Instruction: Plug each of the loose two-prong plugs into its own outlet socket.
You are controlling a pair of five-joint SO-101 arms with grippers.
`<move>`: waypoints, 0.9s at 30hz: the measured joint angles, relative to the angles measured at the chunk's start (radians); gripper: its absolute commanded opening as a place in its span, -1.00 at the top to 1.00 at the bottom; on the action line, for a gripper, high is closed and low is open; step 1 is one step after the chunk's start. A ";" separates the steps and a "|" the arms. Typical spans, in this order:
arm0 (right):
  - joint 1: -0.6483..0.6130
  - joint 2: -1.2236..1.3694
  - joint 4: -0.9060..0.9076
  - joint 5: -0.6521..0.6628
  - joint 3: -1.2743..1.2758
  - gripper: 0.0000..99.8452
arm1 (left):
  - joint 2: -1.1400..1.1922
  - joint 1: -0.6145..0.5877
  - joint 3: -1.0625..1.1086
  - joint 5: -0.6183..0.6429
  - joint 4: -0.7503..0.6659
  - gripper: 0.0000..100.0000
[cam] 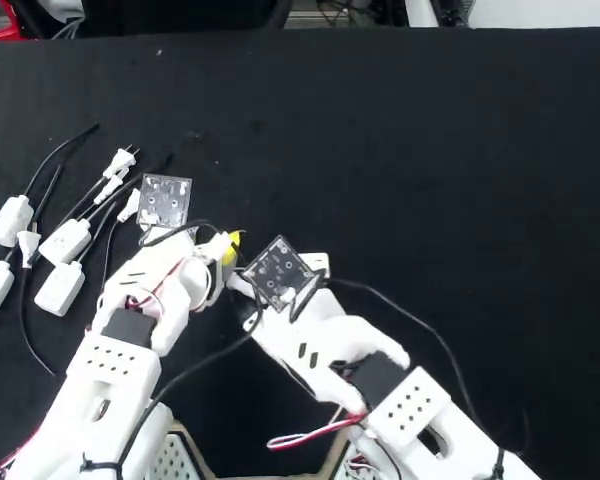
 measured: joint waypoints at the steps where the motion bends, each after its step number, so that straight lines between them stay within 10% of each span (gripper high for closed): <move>1: 0.000 -0.014 0.000 -0.014 0.005 0.98 | -0.003 0.000 0.000 0.000 0.000 0.60; 27: 0.000 -0.219 0.012 -0.078 0.087 0.98 | 0.005 -0.011 -0.005 0.000 -0.002 0.60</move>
